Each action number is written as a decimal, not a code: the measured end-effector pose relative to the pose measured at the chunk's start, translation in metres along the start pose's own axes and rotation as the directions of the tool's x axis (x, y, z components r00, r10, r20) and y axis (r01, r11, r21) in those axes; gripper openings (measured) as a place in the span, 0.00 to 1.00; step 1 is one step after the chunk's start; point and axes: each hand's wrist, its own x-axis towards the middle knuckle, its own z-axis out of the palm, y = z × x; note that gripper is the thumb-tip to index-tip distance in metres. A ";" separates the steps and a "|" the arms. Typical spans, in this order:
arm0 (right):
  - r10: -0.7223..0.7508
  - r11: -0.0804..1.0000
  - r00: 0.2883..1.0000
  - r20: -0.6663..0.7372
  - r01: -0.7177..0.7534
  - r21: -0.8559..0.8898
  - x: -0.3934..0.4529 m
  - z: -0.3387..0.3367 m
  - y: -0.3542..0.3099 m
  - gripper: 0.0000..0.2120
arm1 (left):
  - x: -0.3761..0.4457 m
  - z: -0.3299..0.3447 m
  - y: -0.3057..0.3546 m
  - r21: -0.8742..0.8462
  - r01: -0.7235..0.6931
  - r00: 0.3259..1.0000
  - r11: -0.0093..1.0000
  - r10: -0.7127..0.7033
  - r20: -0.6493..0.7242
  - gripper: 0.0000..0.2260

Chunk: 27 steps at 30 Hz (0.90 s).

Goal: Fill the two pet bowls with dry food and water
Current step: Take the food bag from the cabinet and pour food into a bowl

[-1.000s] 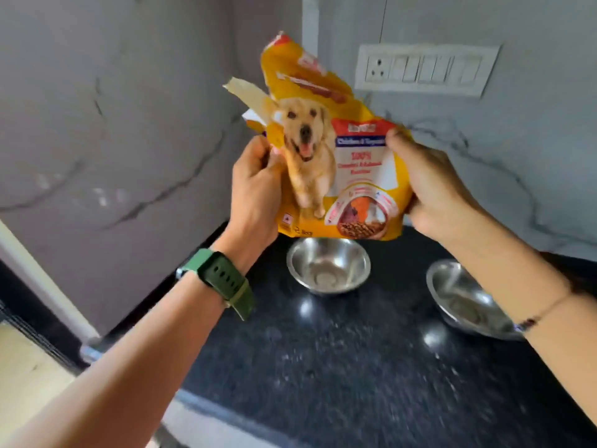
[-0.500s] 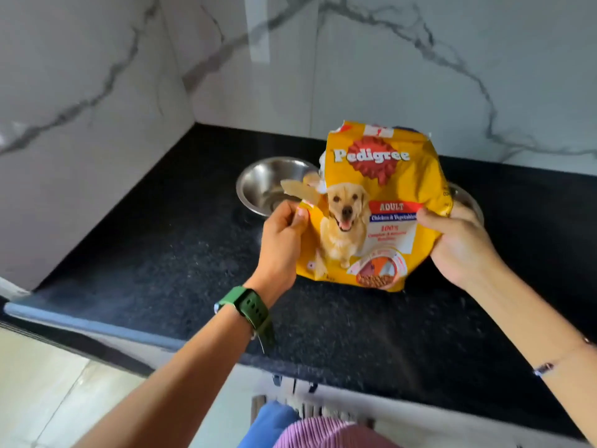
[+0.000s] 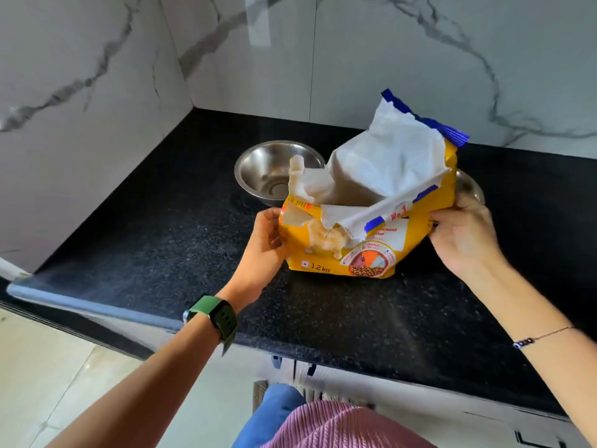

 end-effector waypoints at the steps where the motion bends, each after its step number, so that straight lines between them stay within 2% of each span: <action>1: -0.010 1.000 0.999 0.053 0.011 -0.026 0.003 0.000 0.001 0.18 | 0.000 -0.001 -0.002 0.041 0.002 0.999 0.999 -0.004 0.045 0.23; 4: -0.003 0.997 0.956 0.294 0.025 -0.071 0.016 0.007 -0.017 0.22 | 0.006 0.002 0.012 0.110 -0.039 0.996 0.993 0.030 0.084 0.23; 7: 0.021 0.984 0.896 0.443 0.060 -0.167 0.038 0.027 -0.053 0.27 | 0.019 0.009 0.037 0.041 -0.123 0.983 0.992 0.116 0.142 0.22; 9: 0.070 0.929 0.892 0.447 0.105 -0.354 0.049 0.046 -0.074 0.27 | 0.024 0.012 0.051 0.029 -0.167 0.968 0.985 0.159 0.194 0.21; 10: 0.107 0.881 0.888 0.447 0.124 -0.456 0.052 0.056 -0.082 0.23 | 0.025 0.012 0.056 0.036 -0.186 0.962 0.982 0.174 0.210 0.21; 12: 0.120 0.775 0.882 0.456 0.204 -0.598 0.057 0.071 -0.093 0.05 | 0.026 0.011 0.059 0.039 -0.205 0.955 0.978 0.191 0.226 0.21; 15: -0.034 0.655 0.902 0.430 0.345 -0.672 0.061 0.080 -0.107 0.13 | 0.025 0.007 0.053 -0.004 -0.181 0.964 0.983 0.179 0.199 0.18; 18: -0.187 0.555 0.886 0.424 0.451 -0.699 0.059 0.072 -0.113 0.14 | 0.023 0.006 0.048 0.049 -0.197 0.976 0.979 0.192 0.101 0.12; 20: -0.328 0.405 0.849 0.415 0.523 -0.750 0.057 0.060 -0.111 0.11 | 0.022 0.007 0.047 0.011 -0.196 0.981 0.981 0.196 -0.003 0.10; 21: -0.404 0.282 0.804 0.436 0.563 -0.777 0.055 0.055 -0.110 0.09 | 0.022 0.006 0.046 -0.011 -0.201 0.979 0.980 0.200 -0.046 0.12; 24: -0.555 -0.162 0.601 0.574 0.600 -0.784 0.051 0.035 -0.108 0.09 | 0.020 0.002 0.045 0.015 -0.232 0.970 0.972 0.233 -0.070 0.13; 25: -0.567 -0.238 0.562 0.602 0.589 -0.773 0.051 0.029 -0.107 0.10 | 0.019 0.000 0.046 0.039 -0.237 0.968 0.971 0.240 -0.072 0.14; 26: -0.570 -0.240 0.556 0.605 0.591 -0.770 0.051 0.026 -0.107 0.10 | 0.019 -0.001 0.047 0.057 -0.243 0.966 0.968 0.247 -0.080 0.15; 27: -0.563 -0.180 0.584 0.585 0.604 -0.776 0.052 0.026 -0.107 0.10 | 0.019 -0.001 0.049 0.064 -0.251 0.963 0.966 0.256 -0.090 0.15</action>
